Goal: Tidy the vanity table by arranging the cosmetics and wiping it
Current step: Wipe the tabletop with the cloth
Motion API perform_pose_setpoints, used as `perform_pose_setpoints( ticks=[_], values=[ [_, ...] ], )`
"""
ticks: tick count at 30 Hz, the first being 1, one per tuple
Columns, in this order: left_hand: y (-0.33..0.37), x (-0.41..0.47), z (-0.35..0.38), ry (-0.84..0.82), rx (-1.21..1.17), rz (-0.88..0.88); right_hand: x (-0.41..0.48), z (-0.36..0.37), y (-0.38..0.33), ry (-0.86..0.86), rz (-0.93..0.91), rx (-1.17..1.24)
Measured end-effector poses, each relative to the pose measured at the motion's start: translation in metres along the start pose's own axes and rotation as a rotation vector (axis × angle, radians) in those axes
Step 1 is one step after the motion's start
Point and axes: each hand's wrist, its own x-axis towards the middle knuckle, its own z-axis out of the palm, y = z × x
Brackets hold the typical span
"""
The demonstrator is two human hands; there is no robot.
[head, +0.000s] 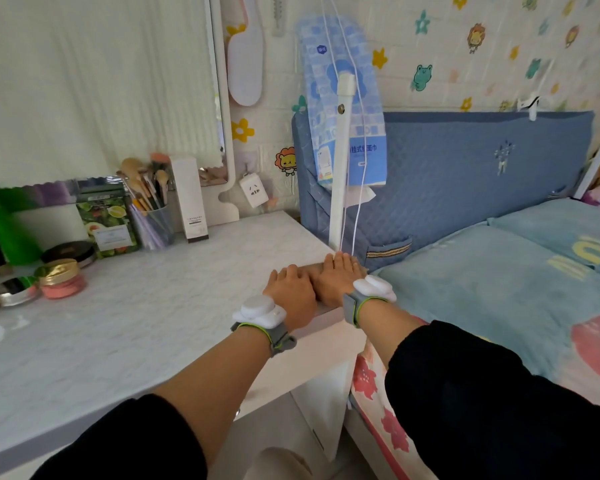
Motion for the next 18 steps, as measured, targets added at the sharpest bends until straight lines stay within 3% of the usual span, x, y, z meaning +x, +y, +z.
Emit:
perform_pose_setpoints(
  ticks=[6, 10, 14, 18],
  values=[
    [0.008, -0.001, -0.009, 0.069, 0.084, -0.037, -0.005, 0.001, 0.0, 0.04, 0.142, 0.081],
    [0.008, -0.009, -0.011, 0.063, 0.03, 0.002, -0.025, 0.005, -0.008, 0.059, 0.253, 0.026],
    [0.009, -0.019, -0.017, 0.046, -0.076, -0.085, -0.05, 0.003, -0.021, 0.026, 0.31, 0.019],
    [0.002, -0.019, -0.01, 0.037, -0.156, -0.141, -0.061, -0.008, -0.022, 0.122, 0.262, 0.282]
  ],
)
